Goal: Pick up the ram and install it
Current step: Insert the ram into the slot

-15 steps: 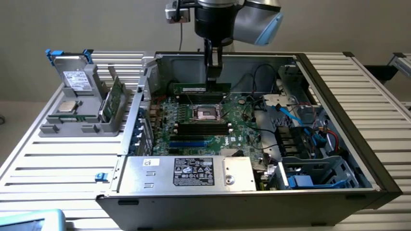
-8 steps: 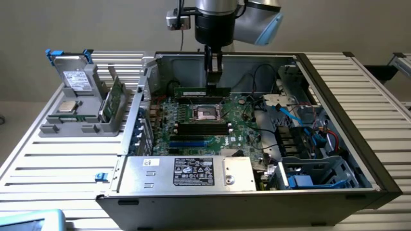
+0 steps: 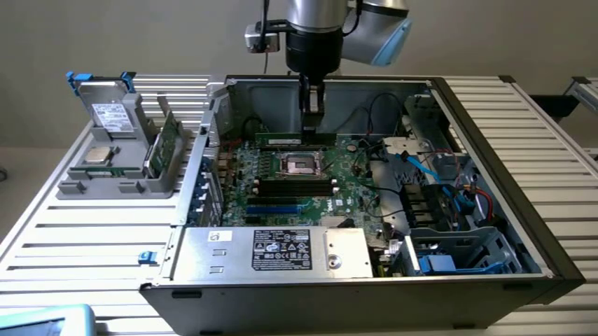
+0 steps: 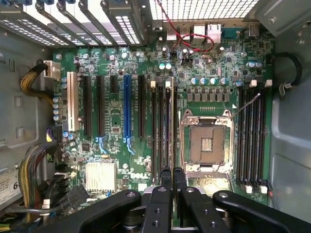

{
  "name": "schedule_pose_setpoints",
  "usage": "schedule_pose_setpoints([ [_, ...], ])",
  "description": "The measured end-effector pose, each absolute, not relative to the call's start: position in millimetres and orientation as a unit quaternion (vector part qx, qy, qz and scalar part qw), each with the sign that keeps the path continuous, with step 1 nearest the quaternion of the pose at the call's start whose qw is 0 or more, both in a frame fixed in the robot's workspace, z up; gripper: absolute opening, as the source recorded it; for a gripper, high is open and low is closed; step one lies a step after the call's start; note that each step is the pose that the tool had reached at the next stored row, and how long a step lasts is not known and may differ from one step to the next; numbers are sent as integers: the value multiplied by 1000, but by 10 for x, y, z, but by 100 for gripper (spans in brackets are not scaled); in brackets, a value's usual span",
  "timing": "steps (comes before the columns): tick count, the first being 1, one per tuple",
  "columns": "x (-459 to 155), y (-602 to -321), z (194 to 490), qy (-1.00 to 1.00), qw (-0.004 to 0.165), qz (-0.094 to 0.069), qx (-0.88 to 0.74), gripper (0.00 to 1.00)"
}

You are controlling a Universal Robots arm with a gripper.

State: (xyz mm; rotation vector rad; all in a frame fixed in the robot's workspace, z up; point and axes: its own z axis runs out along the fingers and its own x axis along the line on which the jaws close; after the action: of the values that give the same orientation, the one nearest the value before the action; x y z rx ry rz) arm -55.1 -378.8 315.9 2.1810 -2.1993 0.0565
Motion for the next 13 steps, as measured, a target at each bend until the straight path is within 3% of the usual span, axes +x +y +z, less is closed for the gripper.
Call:
schedule_pose_setpoints([
  [13, -537, -3870, 2938, -710, 22, 18, 703, 13],
])
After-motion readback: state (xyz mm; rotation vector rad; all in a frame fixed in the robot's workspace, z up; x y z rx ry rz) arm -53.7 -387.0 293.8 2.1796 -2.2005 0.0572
